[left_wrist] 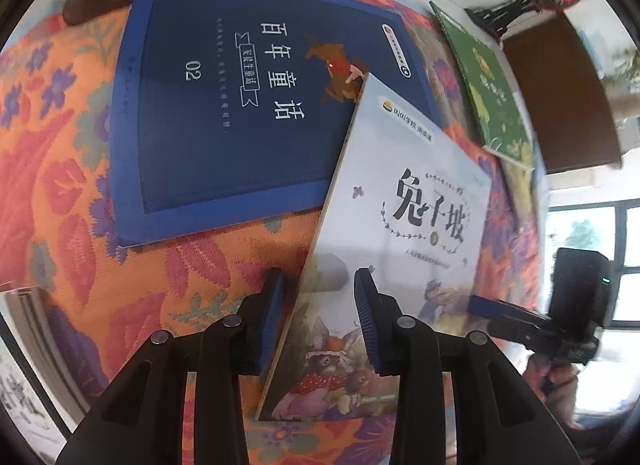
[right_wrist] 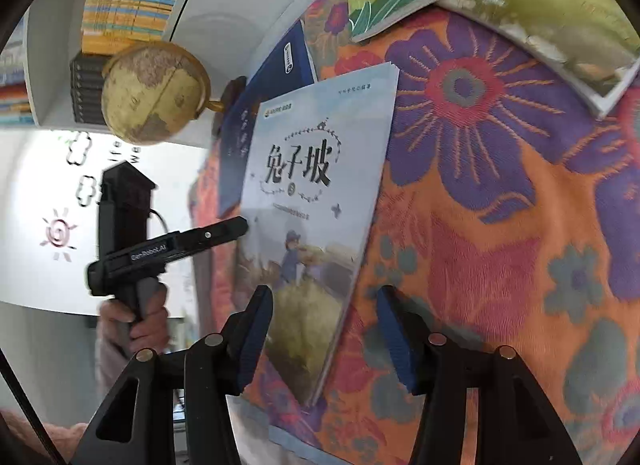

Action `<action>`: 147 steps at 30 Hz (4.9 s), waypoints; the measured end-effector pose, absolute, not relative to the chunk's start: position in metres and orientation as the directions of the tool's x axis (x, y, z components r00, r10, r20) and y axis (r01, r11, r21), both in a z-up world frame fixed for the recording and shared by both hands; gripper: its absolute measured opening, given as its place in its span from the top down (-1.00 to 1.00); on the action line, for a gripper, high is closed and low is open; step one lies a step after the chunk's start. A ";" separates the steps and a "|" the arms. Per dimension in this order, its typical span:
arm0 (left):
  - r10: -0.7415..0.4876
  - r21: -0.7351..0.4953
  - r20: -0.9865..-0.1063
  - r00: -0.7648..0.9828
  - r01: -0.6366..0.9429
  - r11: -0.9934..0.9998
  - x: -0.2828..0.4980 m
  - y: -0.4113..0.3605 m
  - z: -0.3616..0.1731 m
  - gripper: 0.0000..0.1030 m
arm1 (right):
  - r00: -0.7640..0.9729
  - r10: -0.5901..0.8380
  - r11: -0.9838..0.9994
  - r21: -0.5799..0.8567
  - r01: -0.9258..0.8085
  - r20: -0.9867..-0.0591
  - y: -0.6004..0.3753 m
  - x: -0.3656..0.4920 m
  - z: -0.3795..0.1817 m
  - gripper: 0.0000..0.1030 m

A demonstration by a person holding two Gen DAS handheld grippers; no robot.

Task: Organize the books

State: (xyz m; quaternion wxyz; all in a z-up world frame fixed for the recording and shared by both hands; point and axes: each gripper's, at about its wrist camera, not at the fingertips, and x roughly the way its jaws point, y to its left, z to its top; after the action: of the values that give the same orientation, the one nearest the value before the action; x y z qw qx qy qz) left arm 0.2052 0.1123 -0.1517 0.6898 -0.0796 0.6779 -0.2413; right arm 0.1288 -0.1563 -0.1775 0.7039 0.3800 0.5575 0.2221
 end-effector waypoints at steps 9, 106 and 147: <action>-0.458 -0.462 -0.885 -0.080 0.261 0.848 0.212 0.110 -0.153 0.35 | 0.254 0.753 0.625 0.781 0.013 -0.607 -0.141 0.147 -0.175 0.00; -0.461 -0.419 -0.837 0.294 0.196 0.886 0.073 0.299 -0.042 0.72 | 0.329 0.701 0.712 0.592 -0.378 -0.633 0.087 0.095 -0.070 0.73; -0.424 -0.424 -0.862 0.279 0.064 0.904 0.080 0.409 -0.099 0.63 | 0.194 0.697 0.704 0.607 -0.370 -0.690 0.201 0.126 -0.121 0.74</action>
State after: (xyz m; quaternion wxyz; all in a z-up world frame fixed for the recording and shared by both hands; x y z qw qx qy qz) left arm 0.0798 0.4092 -0.0994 0.7844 -0.1551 0.5801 -0.1554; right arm 0.1255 0.2010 -0.1212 0.7571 0.1551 0.5278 0.3524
